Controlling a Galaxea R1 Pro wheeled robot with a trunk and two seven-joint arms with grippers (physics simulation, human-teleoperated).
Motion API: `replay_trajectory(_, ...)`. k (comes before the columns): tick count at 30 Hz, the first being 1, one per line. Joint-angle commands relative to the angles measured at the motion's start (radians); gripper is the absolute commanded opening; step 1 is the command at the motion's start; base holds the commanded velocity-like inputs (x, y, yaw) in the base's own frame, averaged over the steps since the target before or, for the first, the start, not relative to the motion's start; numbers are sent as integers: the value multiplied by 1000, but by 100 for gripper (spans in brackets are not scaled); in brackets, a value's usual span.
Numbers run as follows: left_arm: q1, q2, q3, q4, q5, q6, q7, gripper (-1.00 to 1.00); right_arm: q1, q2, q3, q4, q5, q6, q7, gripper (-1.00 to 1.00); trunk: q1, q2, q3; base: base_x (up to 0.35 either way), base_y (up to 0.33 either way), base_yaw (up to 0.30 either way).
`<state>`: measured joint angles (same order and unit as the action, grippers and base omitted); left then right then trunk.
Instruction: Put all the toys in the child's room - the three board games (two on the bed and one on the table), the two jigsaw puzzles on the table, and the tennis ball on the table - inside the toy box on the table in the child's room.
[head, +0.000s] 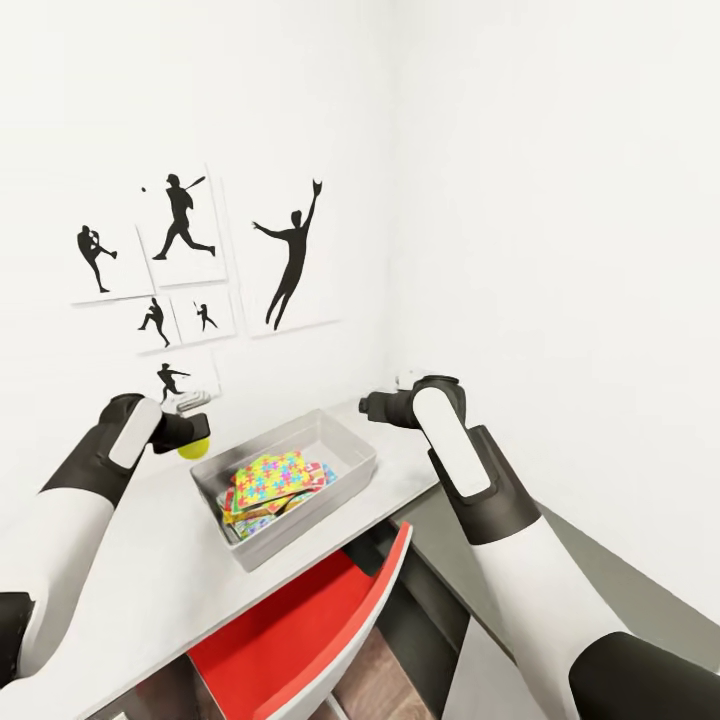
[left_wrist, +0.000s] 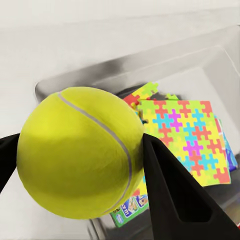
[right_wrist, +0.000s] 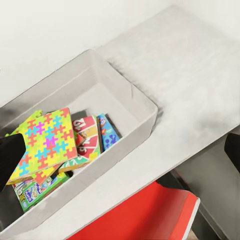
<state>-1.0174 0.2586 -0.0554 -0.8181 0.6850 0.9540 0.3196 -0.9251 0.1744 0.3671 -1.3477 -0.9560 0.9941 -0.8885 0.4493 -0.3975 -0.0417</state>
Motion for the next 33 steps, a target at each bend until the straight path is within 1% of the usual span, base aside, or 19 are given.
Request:
replay_trajectory(1, 1, 0, -4, -1, 7, 2, 7, -100, -1, 0, 1, -1, -9, 3, -10, 100, 1, -2, -2, 3, 0, 5)
replay_trajectory(10, 9, 0, -4, -1, 5, 2, 7, -100, -1, 0, 2, -1, -9, 3, -10, 100, 1, -2, -2, 73, -51, 2)
replay_trajectory(15, 11, 1, -4, -1, 5, 2, 7, -100, -1, 0, 3, -1, -9, 3, -10, 100, 1, -2, -2, 25, -11, 68)
replay_trajectory(26, 11, 0, -4, -1, 5, 2, 7, -100, -1, 0, 4, -2, -9, 3, -10, 100, 1, -2, -2, 244, 58, 8)
replay_trajectory(33, 13, 1, -4, -1, 5, 2, 7, -100, -1, 0, 9, -4, -9, 3, -10, 100, 1, -2, -2, 51, 5, 56)
